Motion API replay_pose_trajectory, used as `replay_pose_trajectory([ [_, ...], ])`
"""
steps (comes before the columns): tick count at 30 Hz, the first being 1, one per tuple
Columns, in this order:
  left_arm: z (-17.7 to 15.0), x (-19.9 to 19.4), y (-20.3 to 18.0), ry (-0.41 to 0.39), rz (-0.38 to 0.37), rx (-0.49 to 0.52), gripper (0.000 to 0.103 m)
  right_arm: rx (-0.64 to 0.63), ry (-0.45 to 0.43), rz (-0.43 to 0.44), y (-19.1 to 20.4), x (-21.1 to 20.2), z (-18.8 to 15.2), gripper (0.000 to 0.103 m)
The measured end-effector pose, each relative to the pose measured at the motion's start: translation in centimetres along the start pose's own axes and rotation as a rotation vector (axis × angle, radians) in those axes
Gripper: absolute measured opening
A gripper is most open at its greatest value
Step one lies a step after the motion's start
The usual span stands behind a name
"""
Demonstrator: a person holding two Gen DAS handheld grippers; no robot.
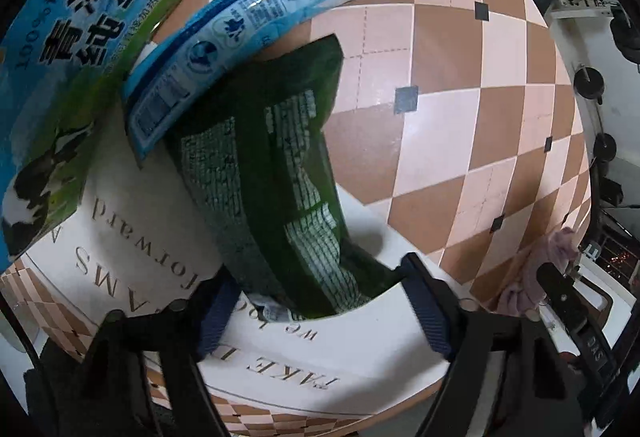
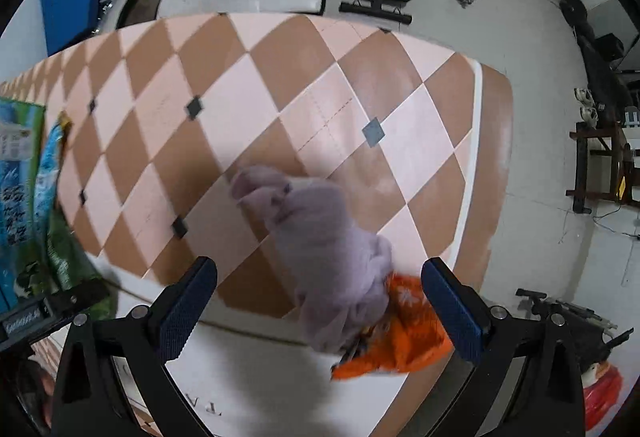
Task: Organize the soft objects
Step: 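Grasp the green snack bag with the left tool while the right tool grasps the lilac cloth, then lower the green bag and lilac cloth into the box and release both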
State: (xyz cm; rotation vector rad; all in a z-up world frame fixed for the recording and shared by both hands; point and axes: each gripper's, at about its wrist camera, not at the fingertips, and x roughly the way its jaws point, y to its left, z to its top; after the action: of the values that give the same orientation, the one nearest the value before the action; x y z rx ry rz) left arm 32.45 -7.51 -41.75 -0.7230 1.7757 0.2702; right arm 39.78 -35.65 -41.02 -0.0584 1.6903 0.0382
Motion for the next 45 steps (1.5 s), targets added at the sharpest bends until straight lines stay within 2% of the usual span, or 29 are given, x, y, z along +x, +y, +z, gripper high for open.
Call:
replay_pose_trajectory([
  [2,0.0,-0.1,-0.2,-0.017,0.001,0.022,0.063,0.023,0.022,0.03,-0.7,1.0,0.9,0.103],
  [3,-0.1,-0.2,-0.3,-0.029,0.003,0.042,0.062,0.039,0.029,0.042,-1.0,1.4,1.1,0.099],
  [4,-0.3,-0.3,-0.6,-0.039,0.017,0.078,0.061,0.056,0.036,0.056,-1.3,1.8,1.2,0.091],
  [5,-0.6,-0.2,-1.1,-0.051,0.042,0.114,0.049,0.078,0.044,0.075,-1.6,2.0,1.2,0.084],
  [6,-0.5,-0.3,-1.5,-0.062,0.056,0.15,0.046,0.088,0.049,0.079,-1.8,2.3,1.1,0.065],
  [7,-0.8,-0.5,-1.8,-0.082,0.072,0.203,0.044,0.095,0.052,0.078,-1.9,2.5,1.0,0.052],
  [8,-1.0,-0.5,-2.0,-0.092,0.081,0.228,0.042,0.102,0.044,0.077,-2.0,2.6,0.9,0.052],
  [10,-1.5,-0.6,-1.9,-0.113,0.102,0.276,0.038,0.118,0.039,0.074,-2.0,2.4,0.3,0.043],
  [13,-2.4,-1.4,-1.5,-0.146,0.125,0.342,0.036,0.154,0.038,0.132,-1.7,1.9,-0.9,0.041],
  [20,-5.4,-4.7,-1.8,-0.234,0.125,0.491,0.034,0.153,-0.054,0.234,1.0,-2.4,-5.5,0.041],
  [27,-9.3,-13.1,-1.0,-0.344,0.04,0.64,0.034,0.153,-0.163,0.354,3.7,-9.3,-11.1,0.041],
  [31,-9.7,-18.6,1.2,-0.422,0.002,0.687,0.034,0.13,-0.222,0.421,7.1,-13.4,-13.1,0.041],
  [35,-7.8,-24.8,5.1,-0.492,0.011,0.708,0.034,0.102,-0.266,0.49,13.2,-16.4,-14.7,0.041],
  [38,-4.9,-26.7,7.1,-0.516,0.042,0.707,0.034,0.068,-0.272,0.517,19.0,-17.6,-14.9,0.041],
  [43,0.8,-27.5,11.6,-0.479,0.111,0.718,0.034,0.081,-0.228,0.527,28.4,-16.2,-14.0,0.041],
  [45,3.8,-27.3,13.4,-0.436,0.14,0.713,0.035,0.101,-0.206,0.513,31.6,-15.0,-13.4,0.041],
])
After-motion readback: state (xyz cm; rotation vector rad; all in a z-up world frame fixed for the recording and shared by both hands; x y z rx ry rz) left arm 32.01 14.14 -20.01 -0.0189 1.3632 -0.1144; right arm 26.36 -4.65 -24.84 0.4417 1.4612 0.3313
